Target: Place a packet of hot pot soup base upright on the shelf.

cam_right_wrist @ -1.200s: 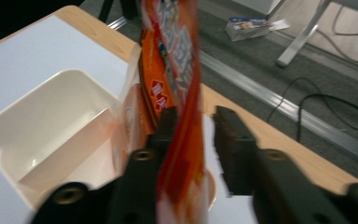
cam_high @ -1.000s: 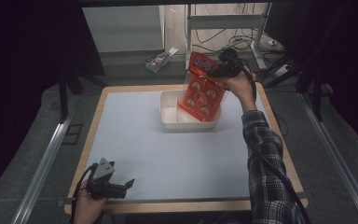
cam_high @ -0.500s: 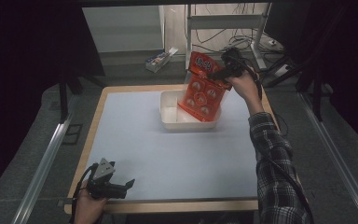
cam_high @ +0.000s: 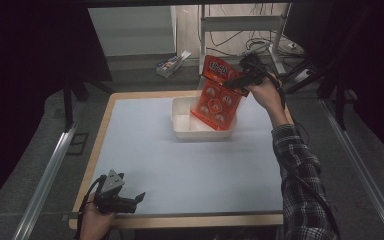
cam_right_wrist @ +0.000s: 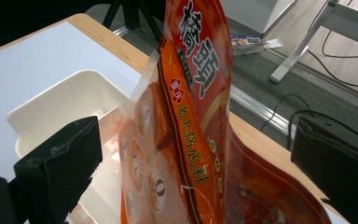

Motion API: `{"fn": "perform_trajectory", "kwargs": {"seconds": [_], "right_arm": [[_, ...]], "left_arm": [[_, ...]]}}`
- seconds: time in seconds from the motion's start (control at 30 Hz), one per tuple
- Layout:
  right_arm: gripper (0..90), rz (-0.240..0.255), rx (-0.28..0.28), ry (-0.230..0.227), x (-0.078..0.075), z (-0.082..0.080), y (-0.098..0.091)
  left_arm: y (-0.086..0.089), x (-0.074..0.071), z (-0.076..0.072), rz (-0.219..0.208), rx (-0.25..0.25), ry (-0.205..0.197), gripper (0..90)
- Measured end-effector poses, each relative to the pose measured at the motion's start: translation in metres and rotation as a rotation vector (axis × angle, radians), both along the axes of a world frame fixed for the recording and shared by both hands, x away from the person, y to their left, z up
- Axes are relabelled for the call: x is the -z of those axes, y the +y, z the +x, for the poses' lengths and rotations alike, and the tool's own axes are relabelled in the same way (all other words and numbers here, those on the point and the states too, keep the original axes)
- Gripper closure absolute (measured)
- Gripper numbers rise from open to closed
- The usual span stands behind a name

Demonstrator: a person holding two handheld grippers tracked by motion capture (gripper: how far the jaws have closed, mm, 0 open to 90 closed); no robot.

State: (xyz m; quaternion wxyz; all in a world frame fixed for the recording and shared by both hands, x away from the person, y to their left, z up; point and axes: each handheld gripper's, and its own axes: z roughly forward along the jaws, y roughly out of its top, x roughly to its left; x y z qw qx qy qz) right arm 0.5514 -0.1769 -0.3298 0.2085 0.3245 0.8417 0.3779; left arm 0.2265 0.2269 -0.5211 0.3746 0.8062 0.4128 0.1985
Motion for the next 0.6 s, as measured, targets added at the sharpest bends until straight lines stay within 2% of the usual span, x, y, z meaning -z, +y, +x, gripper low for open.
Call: {"fn": "perform_trajectory", "kwargs": {"seconds": [0.6], "right_arm": [[1.7,0.01,-0.006,-0.016,-0.004,-0.017,-0.013]], "left_arm": [[-0.001,0.0,0.0,0.005,0.001,-0.003,1.1]]}}
